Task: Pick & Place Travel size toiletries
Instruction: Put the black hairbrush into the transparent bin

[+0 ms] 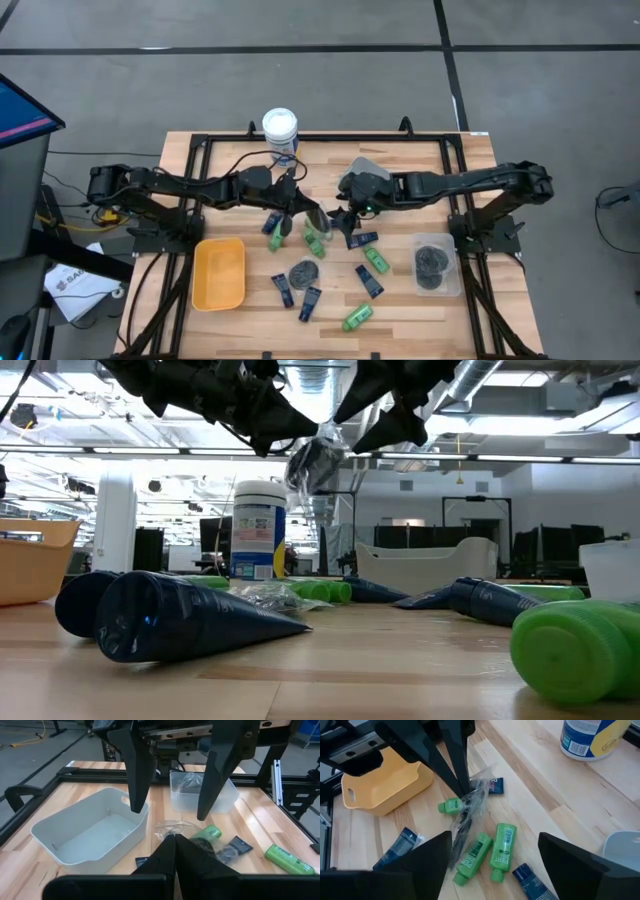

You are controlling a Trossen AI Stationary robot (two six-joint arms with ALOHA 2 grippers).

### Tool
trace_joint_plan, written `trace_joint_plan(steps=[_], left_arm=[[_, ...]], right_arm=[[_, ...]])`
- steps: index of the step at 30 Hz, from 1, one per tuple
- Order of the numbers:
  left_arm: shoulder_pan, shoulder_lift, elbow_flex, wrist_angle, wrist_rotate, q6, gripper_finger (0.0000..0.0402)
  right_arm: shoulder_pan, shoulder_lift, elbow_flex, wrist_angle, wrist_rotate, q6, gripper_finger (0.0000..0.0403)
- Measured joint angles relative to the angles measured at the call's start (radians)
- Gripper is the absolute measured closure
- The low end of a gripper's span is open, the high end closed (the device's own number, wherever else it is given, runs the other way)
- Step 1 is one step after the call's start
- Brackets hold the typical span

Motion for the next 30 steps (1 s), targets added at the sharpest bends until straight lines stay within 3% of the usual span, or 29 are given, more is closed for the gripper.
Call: trace_joint_plan(steps=[17,21,30], left_arm=[[-0.003,0.000,0.000,0.004,0.003,0.003,0.0401],[-0.003,0.000,0.000,0.007,0.003,0.006,0.0401],[-0.003,0.000,0.000,0.006,0.003,0.028,0.0401]], right_arm=[[-0.007,0.036,-0.002,0.068,-0.011,0.025,0.0111],[-0.007,0.083,0.000,0.105,-0.077,0.028,0.0111],[-0.010,0.097,-0.001,0.098,-0.086,0.054,0.0123]])
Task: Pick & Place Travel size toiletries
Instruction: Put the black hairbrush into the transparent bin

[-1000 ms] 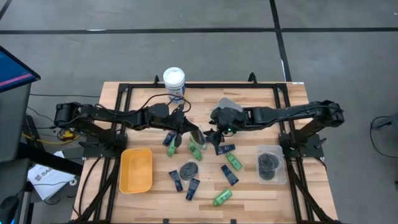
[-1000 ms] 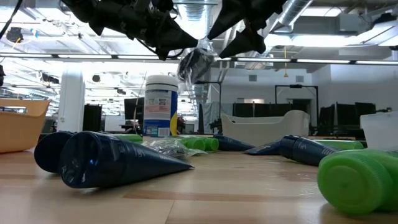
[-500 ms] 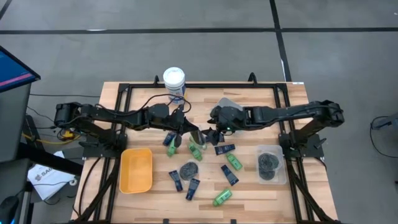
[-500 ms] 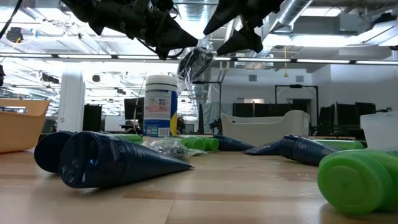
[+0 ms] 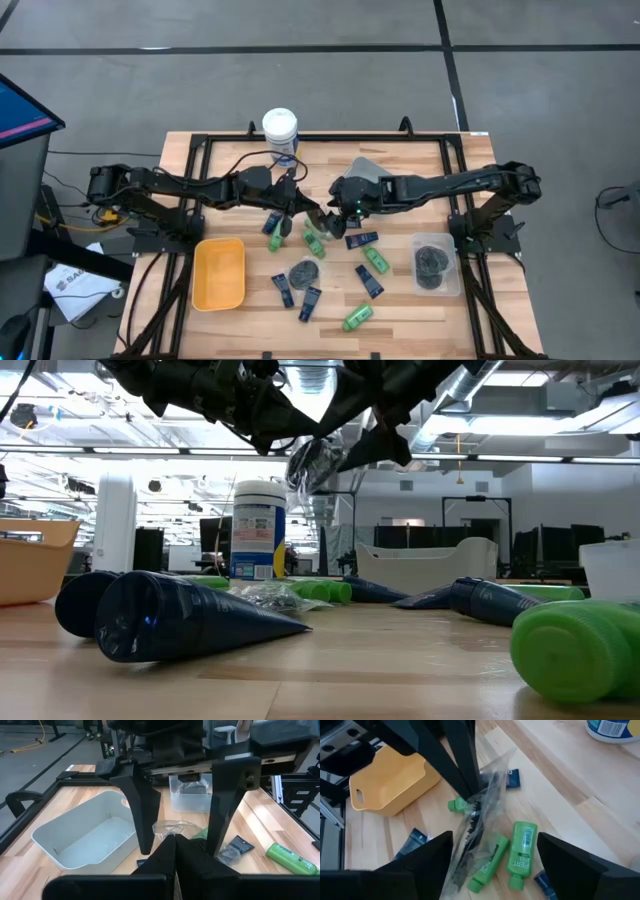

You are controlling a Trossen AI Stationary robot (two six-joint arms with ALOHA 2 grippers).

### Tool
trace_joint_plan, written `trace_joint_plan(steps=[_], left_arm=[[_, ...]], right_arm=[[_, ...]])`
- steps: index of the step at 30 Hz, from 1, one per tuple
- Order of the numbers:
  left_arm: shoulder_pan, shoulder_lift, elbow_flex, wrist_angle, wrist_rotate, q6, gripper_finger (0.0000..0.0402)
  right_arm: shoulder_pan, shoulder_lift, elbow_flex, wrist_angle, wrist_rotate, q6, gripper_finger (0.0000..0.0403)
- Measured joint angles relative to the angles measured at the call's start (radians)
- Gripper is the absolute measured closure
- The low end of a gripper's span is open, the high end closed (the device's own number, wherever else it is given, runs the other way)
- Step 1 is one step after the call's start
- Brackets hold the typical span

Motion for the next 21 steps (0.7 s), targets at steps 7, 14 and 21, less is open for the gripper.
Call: trace_joint_plan(steps=[7,14,21], left_arm=[[0.000,0.000,0.000,0.000,0.000,0.000,0.0401],[0.000,0.000,0.000,0.000,0.000,0.000,0.0401],[0.000,0.000,0.000,0.000,0.000,-0.007,0.0398]], right_arm=[[-0.003,0.000,0.000,-0.001,0.000,0.000,0.0161],[-0.003,0.000,0.000,-0.001,-0.009,-0.001,0.0284],[-0.003,0.000,0.000,0.000,-0.020,-0.001,0.0393]])
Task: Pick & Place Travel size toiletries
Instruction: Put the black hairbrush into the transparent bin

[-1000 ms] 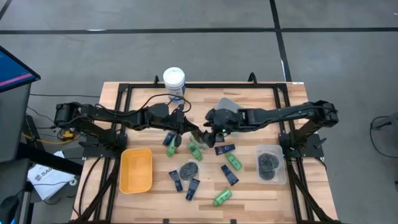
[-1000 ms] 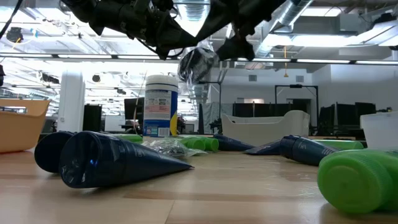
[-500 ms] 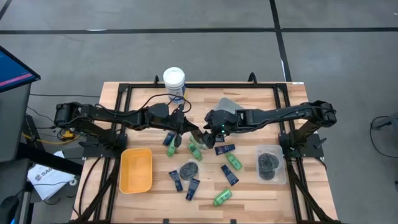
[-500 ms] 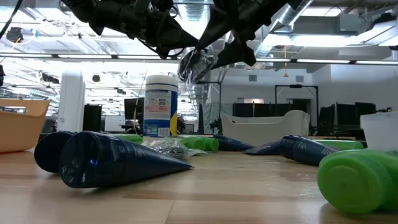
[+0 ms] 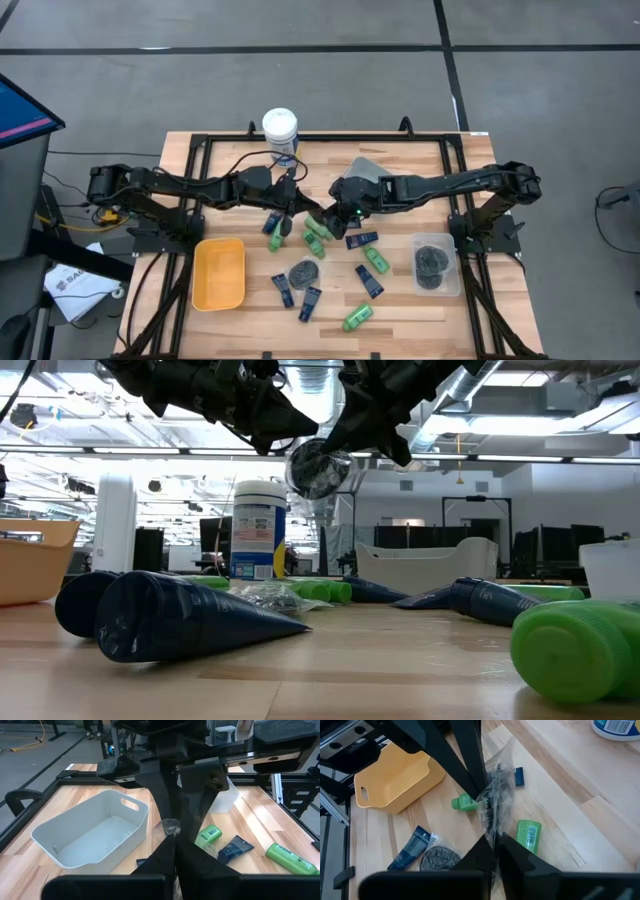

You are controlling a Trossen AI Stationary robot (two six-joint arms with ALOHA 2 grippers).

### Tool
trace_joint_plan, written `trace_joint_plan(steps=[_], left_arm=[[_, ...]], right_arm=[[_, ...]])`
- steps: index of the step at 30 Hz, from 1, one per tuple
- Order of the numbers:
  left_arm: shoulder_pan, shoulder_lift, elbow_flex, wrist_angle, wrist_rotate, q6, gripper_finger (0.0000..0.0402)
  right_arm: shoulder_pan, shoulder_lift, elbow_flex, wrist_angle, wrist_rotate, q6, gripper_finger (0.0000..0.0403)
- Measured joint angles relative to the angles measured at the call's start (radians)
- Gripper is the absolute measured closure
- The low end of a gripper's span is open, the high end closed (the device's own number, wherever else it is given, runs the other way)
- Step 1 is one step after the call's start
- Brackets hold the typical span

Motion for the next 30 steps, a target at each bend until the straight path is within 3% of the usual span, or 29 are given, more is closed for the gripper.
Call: trace_joint_plan(steps=[5,11,19,23,30], left_arm=[[0.000,-0.006,0.000,-0.002,-0.008,0.000,0.0373],[0.004,-0.084,0.000,-0.057,-0.030,0.000,0.0314],[0.003,-0.265,-0.002,-0.201,-0.121,-0.001,0.0255],[0.001,-0.327,-0.002,-0.219,-0.126,-0.001,0.0247],[0.001,-0.358,-0.002,-0.233,-0.127,-0.004,0.0247]], right_arm=[[0.000,0.000,0.000,-0.002,0.000,0.000,0.0387],[0.002,-0.037,0.002,-0.033,0.000,-0.008,0.0396],[0.023,-0.216,0.000,-0.356,0.018,0.041,0.0400],[0.094,-0.324,0.000,-0.620,0.066,0.191,0.0401],[0.311,-0.423,0.000,-1.029,0.086,0.616,0.0402]])
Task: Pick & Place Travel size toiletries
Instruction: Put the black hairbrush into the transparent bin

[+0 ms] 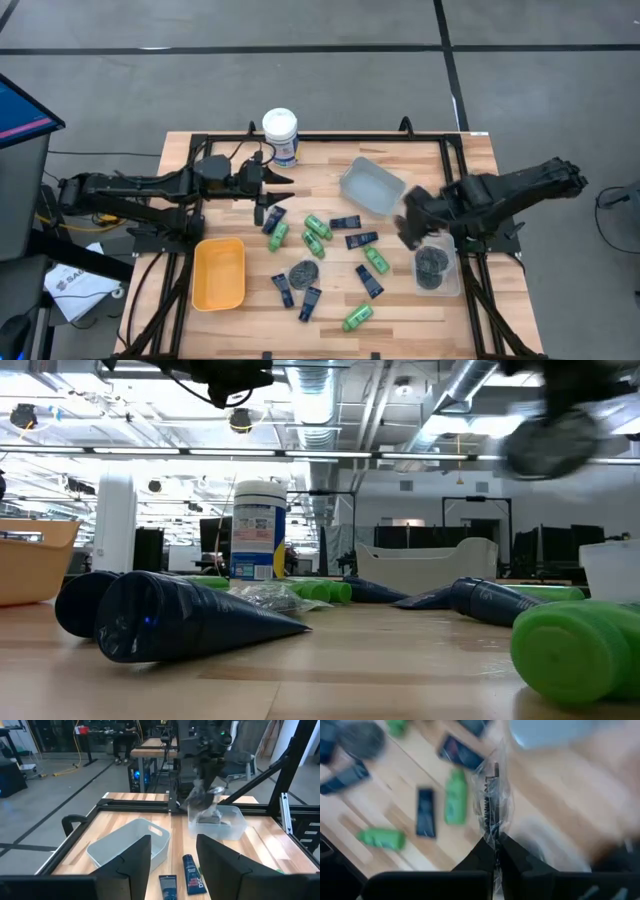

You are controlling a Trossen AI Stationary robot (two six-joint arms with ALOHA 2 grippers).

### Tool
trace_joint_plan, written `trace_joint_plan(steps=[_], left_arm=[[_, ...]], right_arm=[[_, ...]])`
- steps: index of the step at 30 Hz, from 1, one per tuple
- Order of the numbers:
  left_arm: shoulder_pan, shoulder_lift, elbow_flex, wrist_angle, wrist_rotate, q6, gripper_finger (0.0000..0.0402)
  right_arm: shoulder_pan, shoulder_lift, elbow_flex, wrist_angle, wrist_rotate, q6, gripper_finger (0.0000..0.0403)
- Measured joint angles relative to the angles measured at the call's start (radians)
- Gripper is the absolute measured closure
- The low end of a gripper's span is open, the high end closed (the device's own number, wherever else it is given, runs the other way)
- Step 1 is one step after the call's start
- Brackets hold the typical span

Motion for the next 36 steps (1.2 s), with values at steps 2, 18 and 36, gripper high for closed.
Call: trace_joint_plan(steps=[2,18,36], left_arm=[[0.000,0.000,0.000,-0.003,0.000,0.000,0.0247],[0.000,0.007,0.000,-0.007,0.000,0.000,0.0247],[0.000,0.007,0.000,-0.007,0.000,-0.058,0.0247]], right_arm=[[0.076,-0.002,0.000,-0.065,-0.001,0.116,0.0402],[0.462,0.126,-0.007,-0.180,-0.003,0.706,0.0403],[0.584,-0.138,-0.382,0.141,0.046,1.027,0.0403]])
